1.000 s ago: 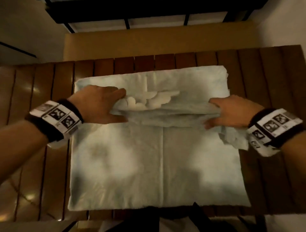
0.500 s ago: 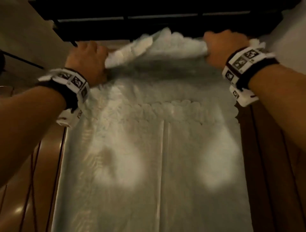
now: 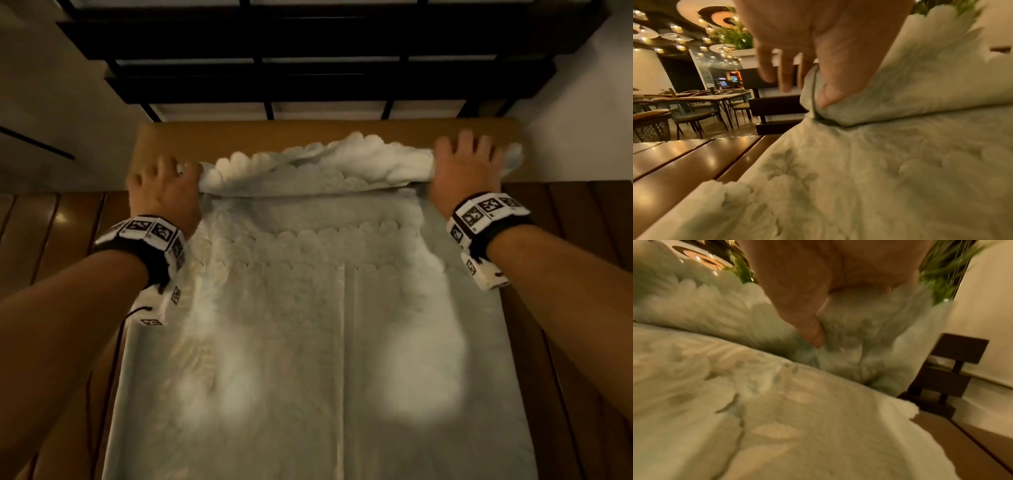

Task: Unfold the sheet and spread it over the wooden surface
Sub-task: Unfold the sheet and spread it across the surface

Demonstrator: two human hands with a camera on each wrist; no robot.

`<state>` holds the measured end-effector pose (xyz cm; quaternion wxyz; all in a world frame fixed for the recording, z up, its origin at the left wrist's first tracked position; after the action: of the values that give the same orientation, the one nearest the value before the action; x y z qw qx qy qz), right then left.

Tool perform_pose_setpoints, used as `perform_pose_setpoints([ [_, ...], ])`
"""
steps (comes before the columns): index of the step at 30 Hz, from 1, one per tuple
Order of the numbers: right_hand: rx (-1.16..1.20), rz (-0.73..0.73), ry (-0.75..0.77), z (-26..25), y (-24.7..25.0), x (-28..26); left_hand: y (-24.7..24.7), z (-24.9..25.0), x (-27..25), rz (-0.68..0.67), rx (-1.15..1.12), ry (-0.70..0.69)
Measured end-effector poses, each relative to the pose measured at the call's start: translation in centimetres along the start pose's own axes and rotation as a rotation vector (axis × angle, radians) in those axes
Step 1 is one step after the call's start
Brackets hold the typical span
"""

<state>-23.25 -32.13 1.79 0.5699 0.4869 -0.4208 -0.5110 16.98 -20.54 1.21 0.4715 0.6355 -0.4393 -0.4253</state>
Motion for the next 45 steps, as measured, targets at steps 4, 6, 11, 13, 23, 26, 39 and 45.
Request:
perform_pose_setpoints([
  [4,0.100,0.166,0.136,-4.0,4.5,-7.3,0.3,-2.4,-6.9,0.013,-0.123,0.081],
  [6,0.288,-0.102,0.228,-5.4,2.1,-9.4,-2.7,0.4,-8.7,-0.057,-0.170,-0.104],
  [11,0.281,-0.342,0.158,-7.6,-1.5,-13.9,-5.3,0.2,-11.1,-0.174,-0.222,-0.251],
  [13,0.320,-0.401,0.117,-7.0,-2.7,-13.7,-5.2,0.7,-10.4,-0.245,-0.223,-0.281],
  [23,0.418,-0.488,0.034,-6.0,-2.6,-17.3,-5.8,2.2,-13.0,-0.333,-0.273,-0.463],
  [26,0.556,-0.461,-0.054,-5.8,-2.3,-22.1,-5.0,1.4,-16.5,-0.215,-0.357,-0.525],
  [39,0.569,-0.671,-0.080,-5.1,-3.5,-46.0,-6.4,4.2,-40.1,-0.667,-0.509,-0.537],
  [45,0.574,-0.935,0.083,-2.6,-8.5,-58.8,-14.7,6.4,-54.1,-0.928,-0.439,-0.610],
])
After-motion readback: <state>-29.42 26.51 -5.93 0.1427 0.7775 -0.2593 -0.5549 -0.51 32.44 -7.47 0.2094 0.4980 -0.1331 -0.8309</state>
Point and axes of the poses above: each hand's wrist, its own x-axis towards the middle knuckle, its own y-axis out of the back of the hand, z = x × y, the point moved 6 cm from there along x, towards the middle knuckle, and after that the axes turned 3 degrees about -y, right-handed, at the moved point
